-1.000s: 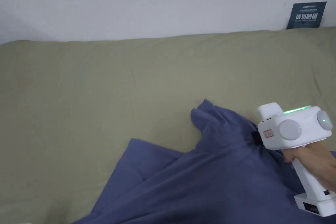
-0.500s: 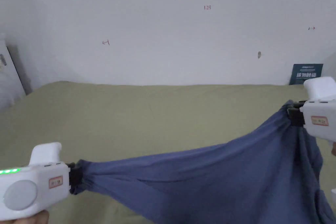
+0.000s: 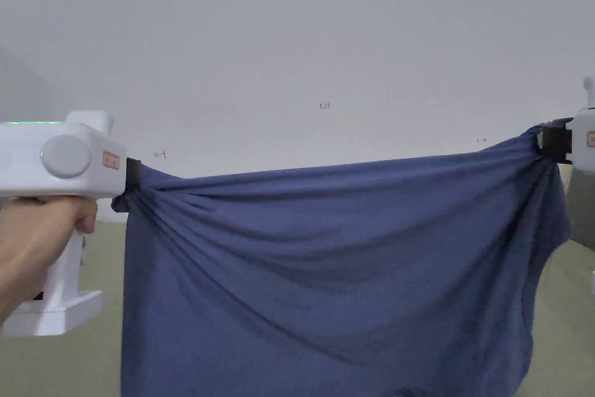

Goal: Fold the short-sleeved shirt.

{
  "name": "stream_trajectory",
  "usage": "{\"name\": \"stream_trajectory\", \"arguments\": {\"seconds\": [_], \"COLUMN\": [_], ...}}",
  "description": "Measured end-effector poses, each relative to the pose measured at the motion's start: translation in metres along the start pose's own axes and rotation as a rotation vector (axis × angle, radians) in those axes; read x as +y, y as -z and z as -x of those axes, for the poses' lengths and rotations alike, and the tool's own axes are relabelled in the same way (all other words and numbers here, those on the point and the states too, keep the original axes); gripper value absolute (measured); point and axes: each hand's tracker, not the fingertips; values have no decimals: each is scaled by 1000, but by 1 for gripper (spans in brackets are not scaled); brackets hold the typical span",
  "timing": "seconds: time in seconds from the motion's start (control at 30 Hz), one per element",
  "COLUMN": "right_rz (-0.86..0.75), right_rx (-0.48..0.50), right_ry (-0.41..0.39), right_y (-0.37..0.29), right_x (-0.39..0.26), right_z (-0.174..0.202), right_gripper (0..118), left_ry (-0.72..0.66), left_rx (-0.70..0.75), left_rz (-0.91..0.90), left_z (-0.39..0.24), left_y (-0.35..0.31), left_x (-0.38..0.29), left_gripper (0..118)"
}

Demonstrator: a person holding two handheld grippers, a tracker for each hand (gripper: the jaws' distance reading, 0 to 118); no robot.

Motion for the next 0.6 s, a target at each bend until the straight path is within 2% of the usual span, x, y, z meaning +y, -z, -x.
{"name": "stream_trajectory", "arguments": {"seconds": [0.2,0.43,0.6], "right_rz": [-20,-20,-21], "right_rx": [-41,-85,-102], "right_ry": [-27,-64,-78], "right_y": [26,81,127], "right_x": [21,43,58], "right_z": [4,11,13], "right_gripper": [3,3,3], "left_ry": [16,-31,-13], "left_rx": [31,49,84], "left_rz": [-7,9,-9], "left_z": [-6,-12,-26], "left_y": [8,49,84], "left_x": [24,47,67], "left_gripper": [3,3,3]}}
